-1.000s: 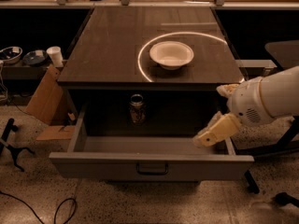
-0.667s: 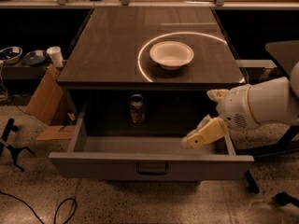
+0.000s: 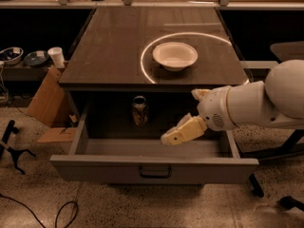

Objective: Pick orange can from top drawer and place on counter

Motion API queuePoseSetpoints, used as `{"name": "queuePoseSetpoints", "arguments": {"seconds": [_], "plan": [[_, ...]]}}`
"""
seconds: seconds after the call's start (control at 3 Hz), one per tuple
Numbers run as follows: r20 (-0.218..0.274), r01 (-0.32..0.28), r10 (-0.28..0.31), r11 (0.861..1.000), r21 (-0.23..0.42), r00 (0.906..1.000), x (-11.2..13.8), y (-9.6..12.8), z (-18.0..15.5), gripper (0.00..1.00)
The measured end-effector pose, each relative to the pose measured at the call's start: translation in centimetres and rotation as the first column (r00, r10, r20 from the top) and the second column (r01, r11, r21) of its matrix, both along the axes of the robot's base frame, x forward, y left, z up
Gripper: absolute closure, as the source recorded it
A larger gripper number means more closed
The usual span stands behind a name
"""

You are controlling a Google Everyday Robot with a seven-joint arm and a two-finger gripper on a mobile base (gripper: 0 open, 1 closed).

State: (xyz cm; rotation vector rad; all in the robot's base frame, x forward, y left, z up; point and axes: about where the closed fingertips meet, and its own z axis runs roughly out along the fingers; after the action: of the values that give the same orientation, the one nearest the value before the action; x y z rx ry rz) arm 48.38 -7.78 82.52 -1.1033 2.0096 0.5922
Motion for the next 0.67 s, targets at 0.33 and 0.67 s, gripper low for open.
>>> {"name": "queuePoseSetpoints", "arguments": {"seconds": [0.33,0.67], "plan": [[0.019,-0.015,0.015,0.999,0.037,0.9997,1.37,2.61,0.25,0.00],[0.019,-0.015,0.015,0.999,0.037,0.9997,1.37,2.61,0.25,0.00]]}}
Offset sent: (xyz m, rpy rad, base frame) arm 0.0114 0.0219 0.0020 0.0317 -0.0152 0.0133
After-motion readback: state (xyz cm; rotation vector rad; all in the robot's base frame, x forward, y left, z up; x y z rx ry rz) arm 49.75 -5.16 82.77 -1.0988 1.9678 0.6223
